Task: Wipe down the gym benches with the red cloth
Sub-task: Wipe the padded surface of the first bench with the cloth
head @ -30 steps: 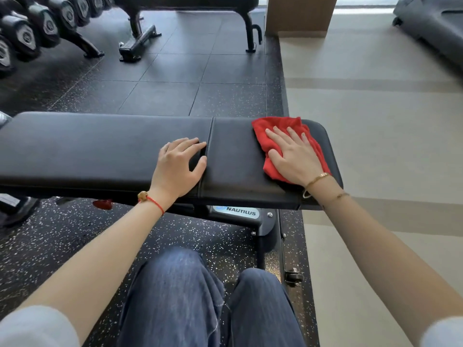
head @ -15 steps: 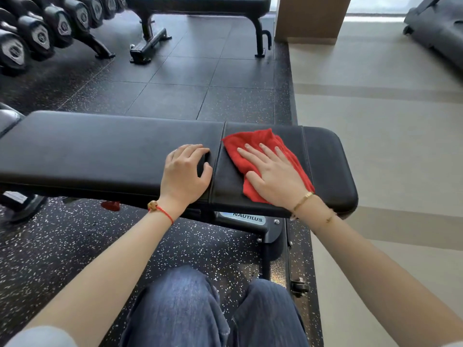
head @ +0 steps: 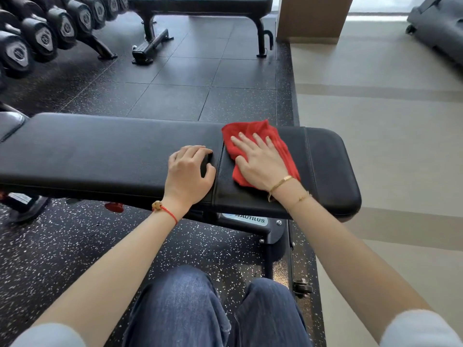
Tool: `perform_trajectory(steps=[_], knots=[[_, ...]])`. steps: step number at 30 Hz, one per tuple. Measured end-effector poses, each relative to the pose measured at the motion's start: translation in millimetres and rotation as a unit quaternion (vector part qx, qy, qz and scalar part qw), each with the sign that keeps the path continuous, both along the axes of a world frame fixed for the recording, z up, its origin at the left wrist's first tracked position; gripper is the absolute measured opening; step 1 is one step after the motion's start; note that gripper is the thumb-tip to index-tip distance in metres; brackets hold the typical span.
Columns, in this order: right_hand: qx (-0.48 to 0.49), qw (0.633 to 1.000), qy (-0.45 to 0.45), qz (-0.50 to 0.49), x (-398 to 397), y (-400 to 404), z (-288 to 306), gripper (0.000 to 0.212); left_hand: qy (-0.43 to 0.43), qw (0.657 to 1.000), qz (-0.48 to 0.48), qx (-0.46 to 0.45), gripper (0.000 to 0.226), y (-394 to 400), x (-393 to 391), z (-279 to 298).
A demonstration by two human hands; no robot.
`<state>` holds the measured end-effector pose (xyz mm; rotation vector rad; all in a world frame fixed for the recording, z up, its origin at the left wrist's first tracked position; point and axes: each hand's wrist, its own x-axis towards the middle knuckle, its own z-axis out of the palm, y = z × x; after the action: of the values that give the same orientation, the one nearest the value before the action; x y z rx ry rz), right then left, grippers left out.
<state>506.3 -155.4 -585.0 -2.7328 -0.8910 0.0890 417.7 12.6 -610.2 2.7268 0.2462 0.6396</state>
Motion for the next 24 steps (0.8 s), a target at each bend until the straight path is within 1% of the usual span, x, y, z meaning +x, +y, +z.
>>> perform_trajectory(steps=[3, 6, 8, 10, 12, 14, 18, 21, 24], knots=[[0.0, 0.999, -0.025, 0.025, -33.4, -28.5, -4.0, 0.057, 0.0, 1.0, -0.006, -0.006, 0.033, 0.9, -0.9, 0.0], [-0.007, 0.998, -0.048, -0.026, -44.5, -68.8, -6.1, 0.062, 0.003, 1.0, -0.013, -0.009, 0.034, 1.6, -1.9, -0.1], [-0.005, 0.995, -0.048, -0.085, -33.4, -92.4, -5.9, 0.063, 0.005, 1.0, -0.015, -0.002, 0.034, 1.4, -2.0, -1.4], [-0.002, 0.99, -0.034, -0.14, -10.2, -104.7, -6.0, 0.058, 0.007, 1.0, -0.015, 0.007, 0.036, 0.4, -2.0, -2.3], [0.003, 0.983, -0.018, -0.182, 16.8, -100.2, -4.9, 0.054, 0.009, 1.0, -0.012, 0.013, 0.038, -1.3, -1.2, -1.7], [0.0, 0.98, 0.001, -0.2, 37.9, -82.6, -2.5, 0.054, 0.007, 1.0, -0.008, 0.015, 0.037, -2.1, -0.5, -0.9], [-0.004, 0.985, 0.004, -0.174, 38.7, -59.1, -0.5, 0.055, -0.001, 1.0, -0.007, 0.006, 0.032, -1.0, -0.3, -0.2], [0.008, 0.992, -0.011, -0.123, 6.2, -76.7, -3.9, 0.055, -0.003, 1.0, -0.009, -0.003, 0.03, -0.1, -0.7, -0.5], [0.004, 0.994, -0.025, -0.105, -25.0, -104.8, -9.0, 0.06, 0.001, 1.0, -0.009, 0.002, 0.031, -0.2, -1.6, -1.4]])
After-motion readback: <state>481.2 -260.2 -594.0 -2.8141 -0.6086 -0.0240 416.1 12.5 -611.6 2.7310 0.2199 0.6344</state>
